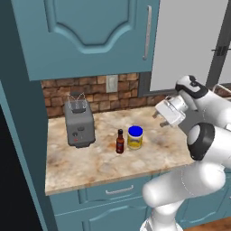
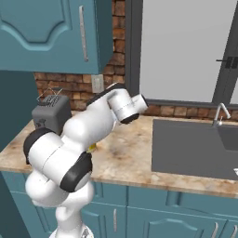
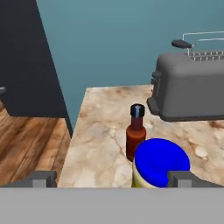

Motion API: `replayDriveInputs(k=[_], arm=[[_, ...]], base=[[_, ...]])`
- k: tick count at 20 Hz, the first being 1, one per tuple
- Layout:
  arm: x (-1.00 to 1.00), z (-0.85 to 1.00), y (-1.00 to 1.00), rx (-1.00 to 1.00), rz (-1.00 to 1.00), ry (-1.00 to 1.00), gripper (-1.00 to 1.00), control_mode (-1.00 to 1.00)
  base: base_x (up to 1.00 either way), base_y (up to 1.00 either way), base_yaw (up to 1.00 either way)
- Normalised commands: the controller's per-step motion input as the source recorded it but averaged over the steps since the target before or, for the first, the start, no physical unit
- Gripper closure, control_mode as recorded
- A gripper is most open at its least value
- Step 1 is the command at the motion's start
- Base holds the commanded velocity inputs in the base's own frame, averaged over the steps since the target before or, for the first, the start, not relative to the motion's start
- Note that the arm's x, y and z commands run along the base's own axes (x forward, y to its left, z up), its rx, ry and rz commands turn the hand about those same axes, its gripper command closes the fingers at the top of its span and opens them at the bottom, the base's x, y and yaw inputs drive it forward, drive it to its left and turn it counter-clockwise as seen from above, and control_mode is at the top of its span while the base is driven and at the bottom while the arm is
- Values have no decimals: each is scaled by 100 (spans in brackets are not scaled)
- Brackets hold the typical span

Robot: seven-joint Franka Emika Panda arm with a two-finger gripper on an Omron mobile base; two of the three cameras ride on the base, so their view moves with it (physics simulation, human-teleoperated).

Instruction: Place the condiment bottle and mayonnaise from the counter to the top shelf of the fridge. If the existing items in the fridge are on the top shelf, move them to other shelves.

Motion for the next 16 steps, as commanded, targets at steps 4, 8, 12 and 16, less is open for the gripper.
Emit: replayDriveInputs(k=[4,8,12,16], arm=[[4,-35,25,7,-5,-11,-100,-100],[0,-49,41,0,-9,-6,-100,-100],[22,-19,16,2,-7,-4,-100,-100],[33,-14,-3,2,-1,0,-100,-100]], base=[[0,0,0],[0,0,0],[0,0,0],[0,0,0]])
